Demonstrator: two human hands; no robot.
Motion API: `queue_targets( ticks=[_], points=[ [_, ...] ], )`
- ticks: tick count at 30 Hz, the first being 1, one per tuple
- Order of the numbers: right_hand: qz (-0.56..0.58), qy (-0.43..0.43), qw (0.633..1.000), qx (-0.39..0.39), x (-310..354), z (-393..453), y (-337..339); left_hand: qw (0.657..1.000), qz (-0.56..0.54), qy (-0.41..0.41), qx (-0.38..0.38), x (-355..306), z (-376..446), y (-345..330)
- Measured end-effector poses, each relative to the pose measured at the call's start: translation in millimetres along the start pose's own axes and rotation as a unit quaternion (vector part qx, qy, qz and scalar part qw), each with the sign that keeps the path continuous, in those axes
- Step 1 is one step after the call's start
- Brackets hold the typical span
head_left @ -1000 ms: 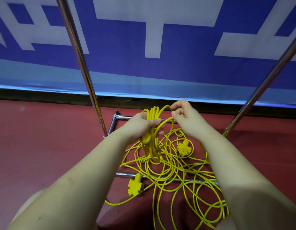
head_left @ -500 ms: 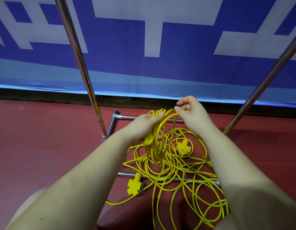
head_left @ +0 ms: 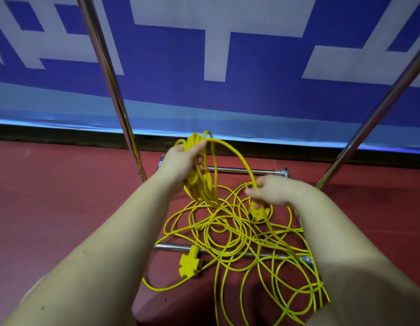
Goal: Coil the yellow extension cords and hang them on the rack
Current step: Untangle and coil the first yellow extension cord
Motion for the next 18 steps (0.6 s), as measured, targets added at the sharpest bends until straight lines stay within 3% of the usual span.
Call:
queue_targets(
  ticks=[2,5,7,9,11,14,16,18],
  points=[
    [-0.035,-0.022,0.999,0.028,-6.4,1.2,-9.3,0.999,-0.044,-0.009,-0.027,-6.3,2.7,12.0],
    [0.154,-0.012,0.988,0.007,-0.4,3.2,-5.9,0.999,-0.034,-0.010,-0.034,-8.9,0.8,17.0],
    [0.306,0.010,0.952,-0.030,7.5,2.5,3.9,1.000,-0.006,-0.004,-0.020,-5.6,-0.8,13.0],
    [0.494,0.032,0.867,-0.045,18.2,0.3,11.1,1.000,0.021,0.005,0.015,-0.8,-3.4,2.4],
    [0.663,0.045,0.745,-0.055,24.6,-1.9,18.3,0.997,0.038,0.007,0.069,3.4,-7.6,-13.1],
    [0.801,0.018,0.594,-0.074,19.1,-3.1,22.2,0.987,0.076,0.021,0.140,11.9,-14.4,-31.4],
    [0.849,-0.003,0.522,-0.084,10.4,-2.5,21.4,0.980,0.094,0.035,0.172,17.2,-18.7,-40.4],
    [0.867,-0.012,0.489,-0.094,3.8,-1.5,21.2,0.974,0.096,0.044,0.201,19.7,-22.9,-48.6]
  ],
)
Point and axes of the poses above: each hand's wrist, its own z-axis towards the middle knuckle, its own y-axis out of the back of the hand, x = y × z, the point moved 10 cm from there along z, towards the middle knuckle, and after that the axes turned 9 degrees about z, right-handed, at the moved point
